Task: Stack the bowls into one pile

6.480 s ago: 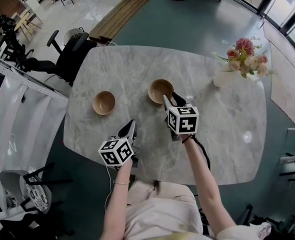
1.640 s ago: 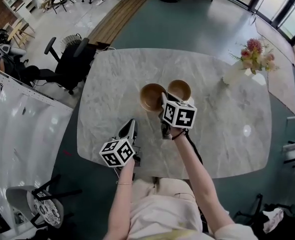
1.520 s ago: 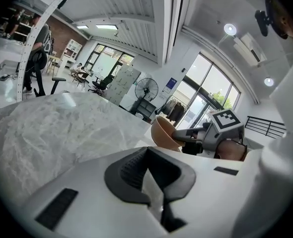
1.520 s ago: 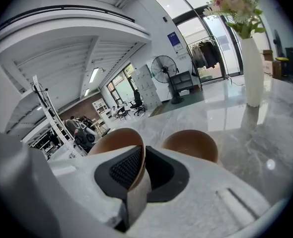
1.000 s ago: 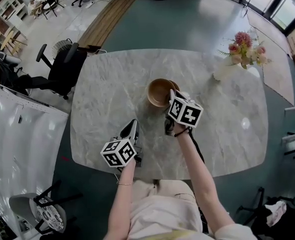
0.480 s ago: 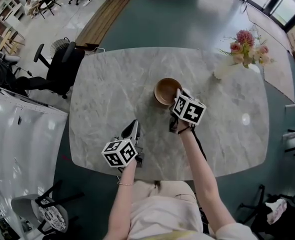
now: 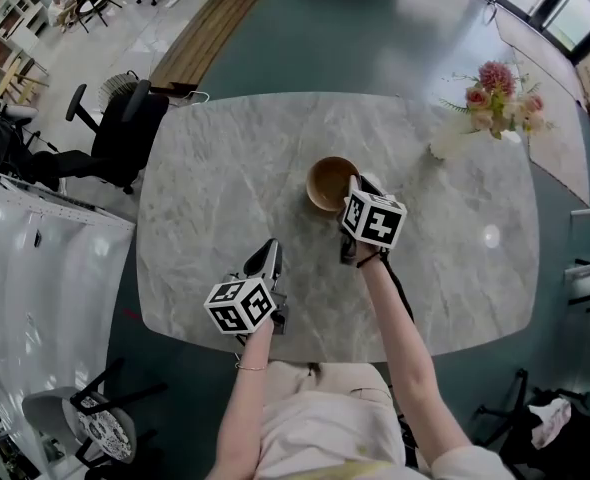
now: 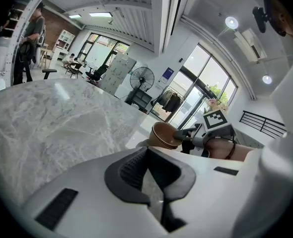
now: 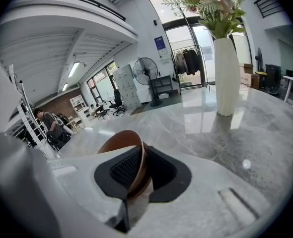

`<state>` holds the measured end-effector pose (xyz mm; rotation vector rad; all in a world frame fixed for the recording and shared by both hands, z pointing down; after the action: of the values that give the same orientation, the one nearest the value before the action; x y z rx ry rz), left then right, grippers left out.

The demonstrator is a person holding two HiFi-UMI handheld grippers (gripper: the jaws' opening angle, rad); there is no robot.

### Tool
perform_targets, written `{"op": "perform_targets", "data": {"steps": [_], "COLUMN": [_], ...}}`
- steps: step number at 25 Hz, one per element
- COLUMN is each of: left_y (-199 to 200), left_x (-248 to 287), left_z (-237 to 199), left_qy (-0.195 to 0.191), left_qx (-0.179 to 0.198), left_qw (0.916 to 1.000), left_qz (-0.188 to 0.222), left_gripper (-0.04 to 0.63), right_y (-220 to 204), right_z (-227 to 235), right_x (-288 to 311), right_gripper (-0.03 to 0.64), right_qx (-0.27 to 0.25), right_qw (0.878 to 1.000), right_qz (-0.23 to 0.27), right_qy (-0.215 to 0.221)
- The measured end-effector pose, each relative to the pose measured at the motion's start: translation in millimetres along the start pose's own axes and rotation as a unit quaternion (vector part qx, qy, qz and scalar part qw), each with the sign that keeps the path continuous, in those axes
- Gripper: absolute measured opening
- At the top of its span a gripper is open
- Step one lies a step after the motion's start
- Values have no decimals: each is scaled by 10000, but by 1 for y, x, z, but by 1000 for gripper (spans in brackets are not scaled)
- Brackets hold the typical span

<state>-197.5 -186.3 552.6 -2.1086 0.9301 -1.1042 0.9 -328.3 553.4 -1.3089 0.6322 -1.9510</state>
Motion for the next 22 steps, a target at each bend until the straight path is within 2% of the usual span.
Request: {"op": "perform_targets", "data": {"steps": [6, 10, 16, 22], "left_y": [0, -1, -1, 4], "left_x": [-1, 1, 0, -6], "left_z": [1, 4, 10, 19], "left_qy": [-10, -18, -42, -43], "left_qx": [18, 34, 81, 237], "left_qw": [10000, 10000, 10000, 9996], "left_qz": [-7, -22, 26, 164], "left_gripper": [0, 0, 0, 0], "right_y": [-1, 0, 1, 4], "right_z": [-7, -6, -6, -4], "right_x": [-2, -2, -8, -25], "right_gripper": [46, 62, 106, 104], "right_qx": [-384, -451, -396, 37], "right_qw": [9993, 9990, 9990, 9984], "right_qz": [15, 76, 210, 418], "right_qy": [32, -15, 86, 380]}}
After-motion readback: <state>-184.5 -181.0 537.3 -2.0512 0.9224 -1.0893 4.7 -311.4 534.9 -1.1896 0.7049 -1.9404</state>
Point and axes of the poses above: the fingertips, and each gripper's own axes: x forward along the fingers, z to its right, y out of its top, the point moved 4 cm from there along -x, backward along the fingers, and after that the axes turned 5 degrees about x, right-handed, at the moved point
